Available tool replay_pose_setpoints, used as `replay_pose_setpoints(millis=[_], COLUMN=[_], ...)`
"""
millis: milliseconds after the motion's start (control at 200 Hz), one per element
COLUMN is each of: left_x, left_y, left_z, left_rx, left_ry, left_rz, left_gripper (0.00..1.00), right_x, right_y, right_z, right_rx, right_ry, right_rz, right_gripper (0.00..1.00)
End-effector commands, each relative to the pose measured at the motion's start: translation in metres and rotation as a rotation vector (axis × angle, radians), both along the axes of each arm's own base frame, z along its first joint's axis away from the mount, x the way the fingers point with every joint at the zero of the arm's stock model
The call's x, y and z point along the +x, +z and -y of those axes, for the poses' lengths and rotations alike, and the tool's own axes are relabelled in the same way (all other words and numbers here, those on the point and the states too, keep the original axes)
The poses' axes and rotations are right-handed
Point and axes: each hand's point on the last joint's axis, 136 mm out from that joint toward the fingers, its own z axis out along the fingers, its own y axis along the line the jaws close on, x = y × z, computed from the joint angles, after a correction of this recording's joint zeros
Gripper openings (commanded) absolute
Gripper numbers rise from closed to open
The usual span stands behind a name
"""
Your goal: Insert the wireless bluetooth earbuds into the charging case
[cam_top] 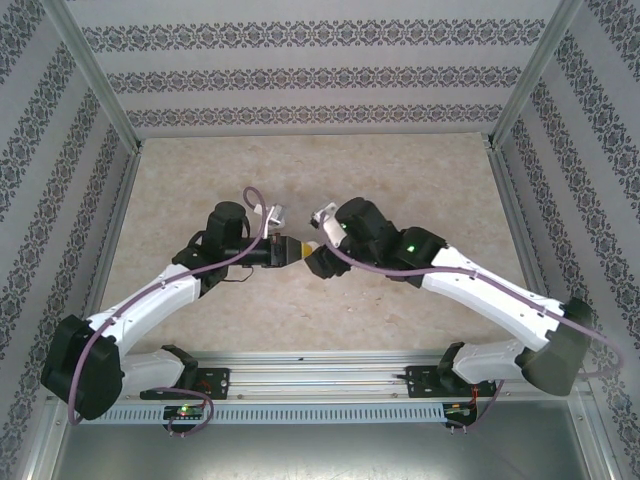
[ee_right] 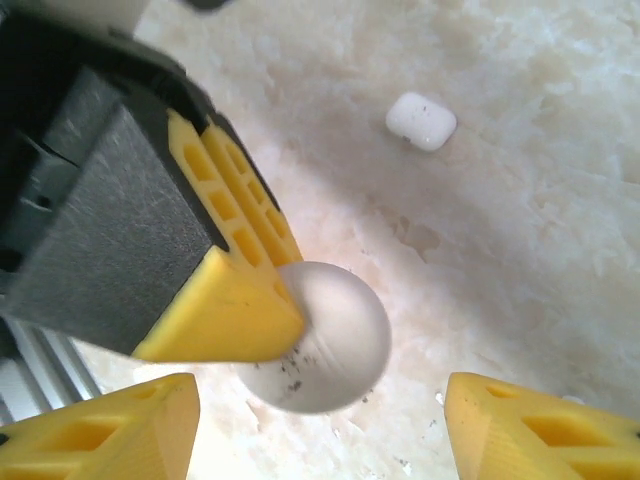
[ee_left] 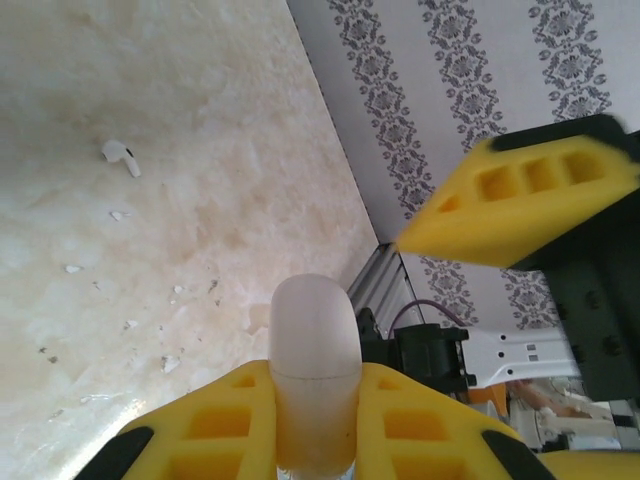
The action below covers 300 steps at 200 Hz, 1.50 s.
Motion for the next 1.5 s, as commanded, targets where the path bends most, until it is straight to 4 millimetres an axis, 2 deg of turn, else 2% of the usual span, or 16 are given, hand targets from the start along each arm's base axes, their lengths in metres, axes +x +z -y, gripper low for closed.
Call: replay_pose_setpoints(millis=[0, 190, 400, 595, 764, 959, 1144, 1309, 1494], left_x=[0.008, 0.011, 0.009, -0.004, -0.013, -0.014, -0.016, -0.015, -0.014], left_y=[0.009, 0.03, 0.06, 0.078, 0.095, 0.1, 0.102, 0.102, 0.102], left_z=[-0.008, -0.011, -0.009, -0.004, -0.003, -0.001, 0.0, 0.0, 0.001], left_rx=[-0.012, -0.074, -0.169, -0.237, -0.311, -0.341, -0.364, -0.367, -0.356], left_ry=[0.041, 0.05, 0.024, -0.055, -0.102, -0.116, -0.137, -0.134, -0.14], left_rz=[0.092, 0.187, 0.284, 0.323, 0.372, 0.373, 0.368, 0.365, 0.371], left_gripper=[0.02, 0.01, 0.01, 0.01, 0.01, 0.01, 0.01, 0.01, 0.02], right_x=[-0.005, -0.002, 0.007, 0.012, 0.009, 0.003, 0.001, -0.002, -0.002], right_y=[0.032, 0.054, 0.063, 0.063, 0.066, 0.075, 0.075, 0.075, 0.075], right_z=[0.001, 0.006, 0.004, 0.003, -0.005, -0.01, -0.01, -0.012, -0.013], right_rx=[0.187, 0.403, 0.617, 0.677, 0.718, 0.755, 0.752, 0.751, 0.748], right_ry=[-0.021, -0.048, -0.039, -0.035, 0.018, 0.089, 0.102, 0.123, 0.139], right_rz=[-0.056, -0.201, -0.368, -0.4, -0.432, -0.441, -0.441, -0.453, -0.445], right_gripper=[0.66, 0.65, 0.63, 0.64, 0.63, 0.53, 0.4, 0.36, 0.19])
